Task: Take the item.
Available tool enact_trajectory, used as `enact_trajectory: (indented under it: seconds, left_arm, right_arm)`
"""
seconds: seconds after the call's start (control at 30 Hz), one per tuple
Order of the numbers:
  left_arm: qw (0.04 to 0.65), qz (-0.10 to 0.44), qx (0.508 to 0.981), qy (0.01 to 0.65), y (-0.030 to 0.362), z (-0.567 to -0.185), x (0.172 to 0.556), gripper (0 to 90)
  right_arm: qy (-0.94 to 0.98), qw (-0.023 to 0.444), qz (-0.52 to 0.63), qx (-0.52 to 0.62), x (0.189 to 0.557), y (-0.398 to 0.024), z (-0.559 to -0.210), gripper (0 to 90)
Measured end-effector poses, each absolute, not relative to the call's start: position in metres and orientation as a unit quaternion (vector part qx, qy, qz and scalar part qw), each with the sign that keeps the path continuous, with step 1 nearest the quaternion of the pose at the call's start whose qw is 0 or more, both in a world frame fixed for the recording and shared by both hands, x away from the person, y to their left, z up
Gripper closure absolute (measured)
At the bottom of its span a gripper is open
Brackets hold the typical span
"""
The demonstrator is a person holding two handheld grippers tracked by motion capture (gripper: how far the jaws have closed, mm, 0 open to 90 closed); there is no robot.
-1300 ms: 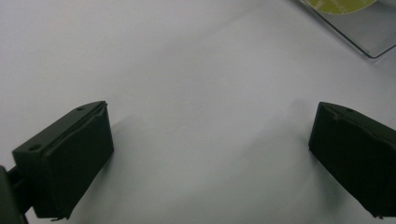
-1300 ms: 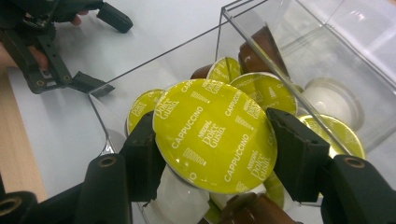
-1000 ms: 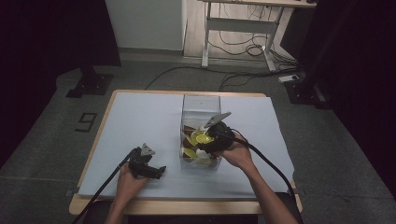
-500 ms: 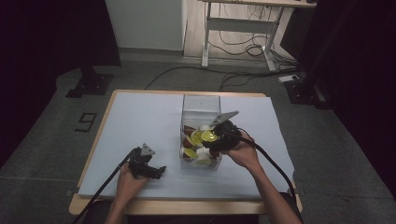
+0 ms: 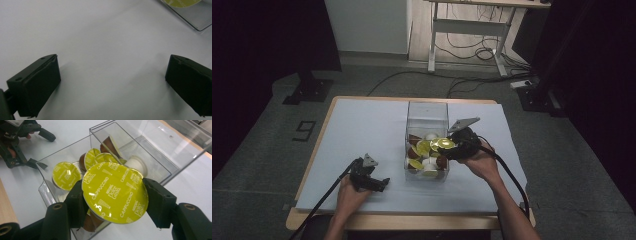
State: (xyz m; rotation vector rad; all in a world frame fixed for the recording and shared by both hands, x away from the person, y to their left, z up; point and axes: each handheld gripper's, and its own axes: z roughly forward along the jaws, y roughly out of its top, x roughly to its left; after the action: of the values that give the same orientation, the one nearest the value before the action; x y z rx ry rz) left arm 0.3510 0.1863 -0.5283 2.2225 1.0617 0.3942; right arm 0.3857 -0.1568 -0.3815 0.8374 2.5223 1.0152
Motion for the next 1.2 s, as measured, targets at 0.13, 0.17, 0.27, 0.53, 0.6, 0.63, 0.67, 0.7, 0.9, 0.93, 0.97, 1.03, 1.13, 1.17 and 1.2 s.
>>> enact_trajectory:
  seconds: [0.13, 0.17, 0.27, 0.53, 0.6, 0.63, 0.67, 0.7, 0.9, 0.93, 0.97, 1.03, 1.13, 1.17, 1.2]
  left_arm:
    - [0.318, 0.15, 0.845, 0.404, 0.186, -0.528, 0.351, 0.0]
    - [0.318, 0.15, 0.845, 0.404, 0.186, -0.528, 0.351, 0.0]
    - [0.318, 0.15, 0.845, 0.404, 0.186, -0.528, 0.351, 0.0]
    - [0.318, 0.15, 0.845, 0.403, 0.186, -0.528, 0.351, 0.0]
    - [0.318, 0.15, 0.845, 0.403, 0.186, -0.528, 0.351, 0.0]
    - [0.318, 0.15, 0.845, 0.403, 0.186, -0.528, 0.351, 0.0]
    - [0.318, 0.15, 0.845, 0.404, 0.186, -0.528, 0.351, 0.0]
    - [0.318, 0.15, 0.845, 0.404, 0.186, -0.528, 0.351, 0.0]
    - [0.318, 0.15, 0.845, 0.404, 0.186, -0.528, 0.351, 0.0]
    - [0.318, 0.15, 0.845, 0.404, 0.186, -0.528, 0.351, 0.0]
    - [0.317, 0.15, 0.845, 0.404, 0.186, -0.528, 0.351, 0.0]
    - [0.317, 0.15, 0.845, 0.404, 0.186, -0.528, 0.351, 0.0]
    - [0.318, 0.15, 0.845, 0.404, 0.186, -0.528, 0.351, 0.0]
    - [0.318, 0.15, 0.845, 0.404, 0.186, -0.528, 0.351, 0.0]
    - [0.317, 0.15, 0.845, 0.404, 0.186, -0.528, 0.351, 0.0]
  right_arm:
    - [0.872, 0.149, 0.358, 0.299, 0.386, -0.166, -0.378, 40.4]
    - [0.872, 0.152, 0.357, 0.299, 0.386, -0.168, -0.378, 40.4]
    - [0.869, 0.159, 0.356, 0.304, 0.385, -0.175, -0.376, 40.4]
    - [0.864, 0.167, 0.352, 0.319, 0.384, -0.191, -0.379, 40.4]
    - [0.863, 0.17, 0.349, 0.324, 0.385, -0.197, -0.381, 40.4]
    - [0.862, 0.172, 0.348, 0.326, 0.384, -0.199, -0.382, 40.4]
    - [0.861, 0.174, 0.347, 0.329, 0.384, -0.202, -0.382, 40.4]
    - [0.86, 0.173, 0.346, 0.331, 0.384, -0.204, -0.383, 40.4]
    - [0.854, 0.18, 0.347, 0.344, 0.383, -0.22, -0.39, 40.4]
    - [0.854, 0.18, 0.347, 0.344, 0.383, -0.22, -0.39, 40.4]
    - [0.853, 0.181, 0.348, 0.344, 0.383, -0.221, -0.392, 40.4]
    - [0.85, 0.182, 0.348, 0.351, 0.382, -0.227, -0.398, 40.4]
    - [0.848, 0.18, 0.349, 0.356, 0.381, -0.23, -0.402, 40.4]
    - [0.848, 0.18, 0.348, 0.358, 0.381, -0.231, -0.404, 40.4]
    - [0.848, 0.182, 0.348, 0.356, 0.38, -0.233, -0.406, 40.4]
